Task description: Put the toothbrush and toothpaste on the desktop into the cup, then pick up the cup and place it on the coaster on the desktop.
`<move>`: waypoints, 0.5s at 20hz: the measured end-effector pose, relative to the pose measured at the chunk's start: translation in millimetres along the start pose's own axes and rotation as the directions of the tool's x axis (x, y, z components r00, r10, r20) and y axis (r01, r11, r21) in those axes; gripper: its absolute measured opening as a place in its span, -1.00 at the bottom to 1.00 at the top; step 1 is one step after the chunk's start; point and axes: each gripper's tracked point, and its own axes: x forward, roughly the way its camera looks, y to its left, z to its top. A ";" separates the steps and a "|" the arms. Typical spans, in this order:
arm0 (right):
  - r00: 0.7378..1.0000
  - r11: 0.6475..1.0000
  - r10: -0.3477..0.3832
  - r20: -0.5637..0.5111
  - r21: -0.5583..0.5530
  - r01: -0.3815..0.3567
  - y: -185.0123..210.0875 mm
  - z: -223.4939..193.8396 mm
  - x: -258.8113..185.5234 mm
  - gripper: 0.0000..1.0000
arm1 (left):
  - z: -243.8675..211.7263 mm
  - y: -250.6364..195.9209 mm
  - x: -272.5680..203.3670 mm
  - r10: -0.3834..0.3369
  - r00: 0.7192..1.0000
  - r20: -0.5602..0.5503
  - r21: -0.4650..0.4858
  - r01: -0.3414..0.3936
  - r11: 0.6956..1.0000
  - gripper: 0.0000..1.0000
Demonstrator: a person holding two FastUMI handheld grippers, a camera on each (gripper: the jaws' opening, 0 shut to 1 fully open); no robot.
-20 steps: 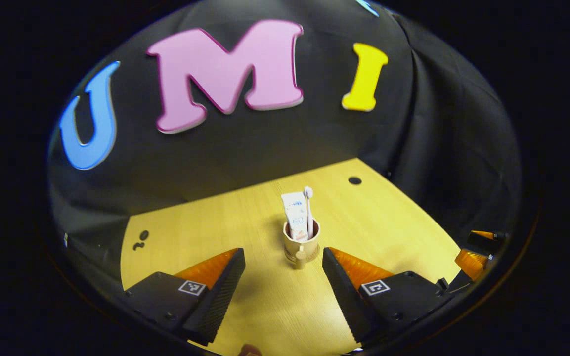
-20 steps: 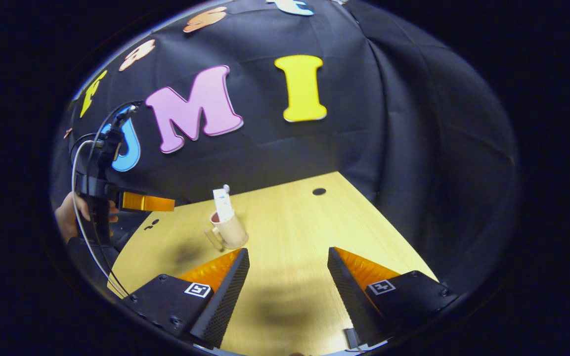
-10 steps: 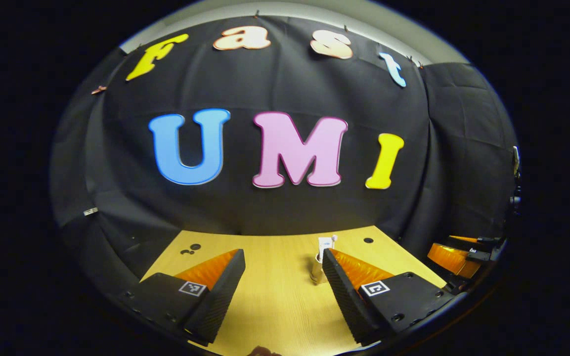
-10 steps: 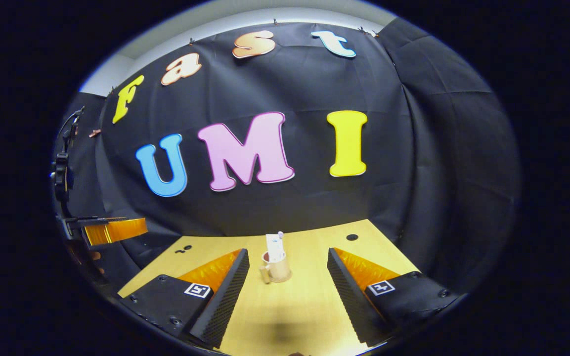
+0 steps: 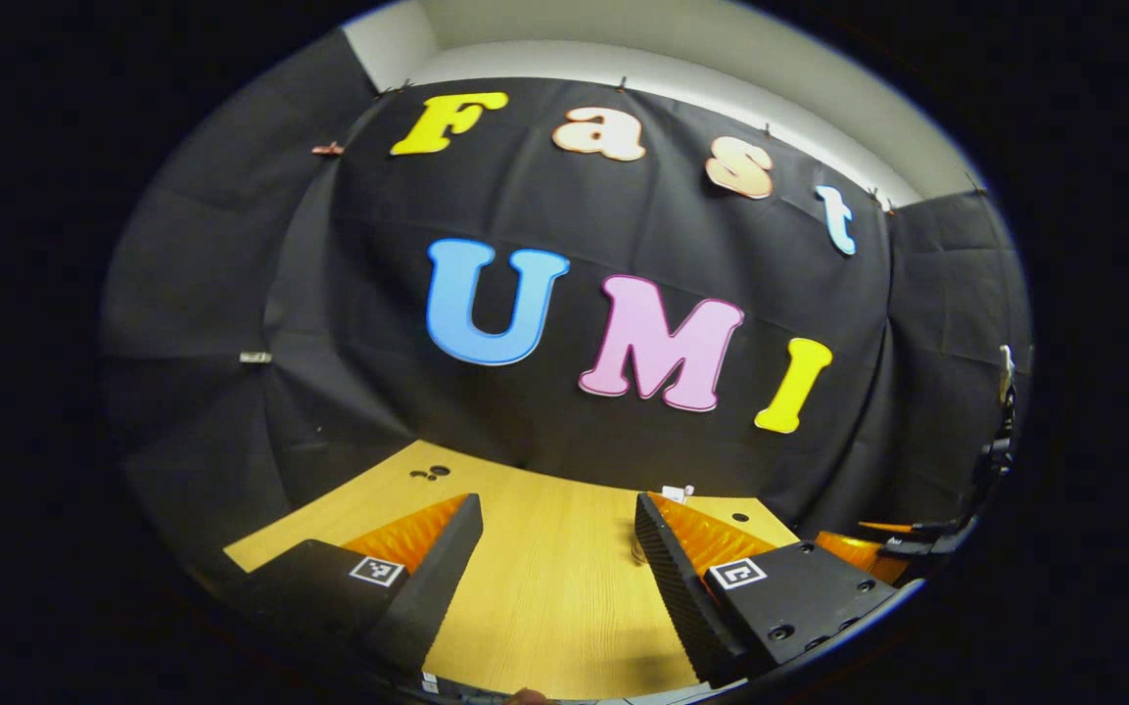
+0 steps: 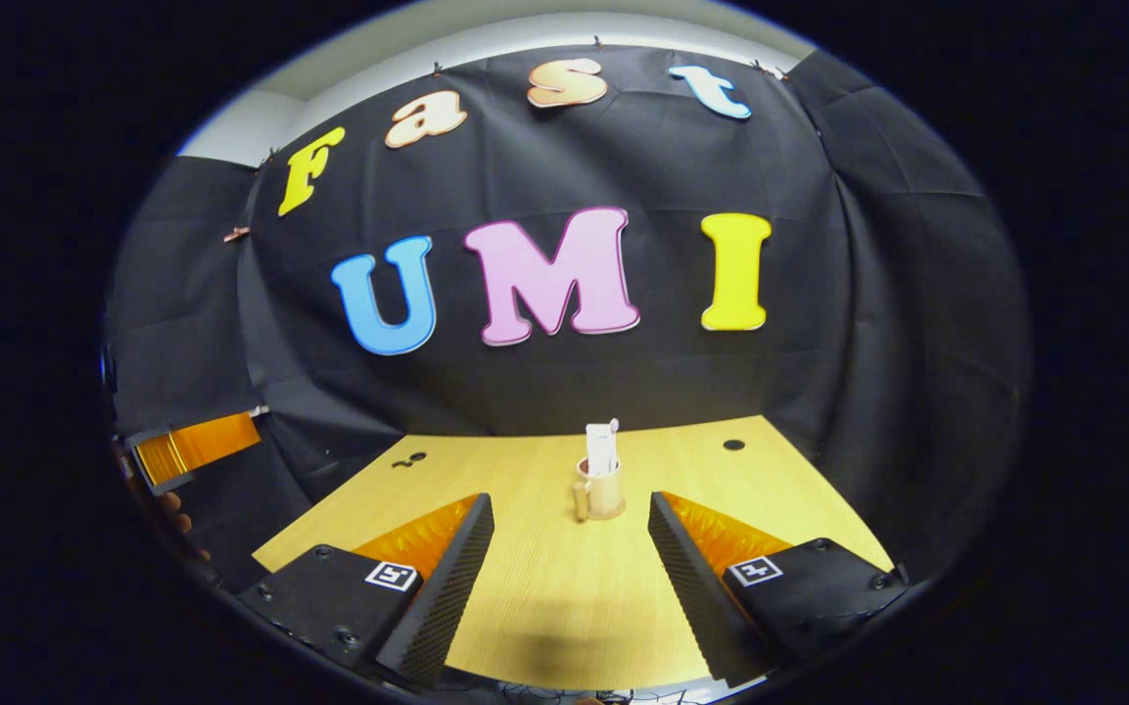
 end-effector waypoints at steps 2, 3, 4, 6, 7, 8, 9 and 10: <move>0.999 0.999 0.030 -0.028 -0.039 -0.031 13.4 -9.7 -7.6 0.95 | -3.4 7.1 -7.3 0.017 1.000 -0.002 -0.041 -0.017 0.999 0.94; 0.999 0.997 0.042 -0.028 -0.062 -0.044 18.3 -10.8 -10.6 0.96 | 0.5 8.9 -9.5 0.015 1.000 0.010 -0.044 -0.015 0.999 0.94; 0.999 0.995 0.049 -0.023 -0.082 -0.051 20.3 -13.1 -12.5 0.96 | 6.8 8.9 -12.6 0.012 1.000 0.028 -0.033 -0.011 0.999 0.94; 0.998 0.994 0.059 -0.023 -0.092 -0.061 27.4 -17.0 -11.2 0.96 | 14.5 9.3 -15.9 0.005 0.998 0.056 0.002 -0.005 1.000 0.94; 0.998 0.995 0.065 -0.023 -0.080 -0.067 30.4 -16.3 -10.9 0.96 | 14.9 8.2 -15.9 -0.004 0.998 0.064 0.013 0.003 1.000 0.94; 0.997 0.995 0.069 -0.017 -0.068 -0.070 33.5 -14.8 -10.1 0.96 | 16.2 6.4 -16.2 -0.012 0.998 0.067 0.022 0.011 1.000 0.94; 0.998 0.996 0.067 -0.009 -0.062 -0.068 33.2 -12.3 -8.9 0.96 | 16.0 5.1 -15.0 -0.016 0.998 0.068 0.032 0.014 0.999 0.94; 0.998 0.996 0.065 -0.002 -0.060 -0.065 32.4 -9.4 -8.7 0.96 | 15.4 4.6 -15.0 -0.020 0.998 0.064 0.042 0.017 0.999 0.94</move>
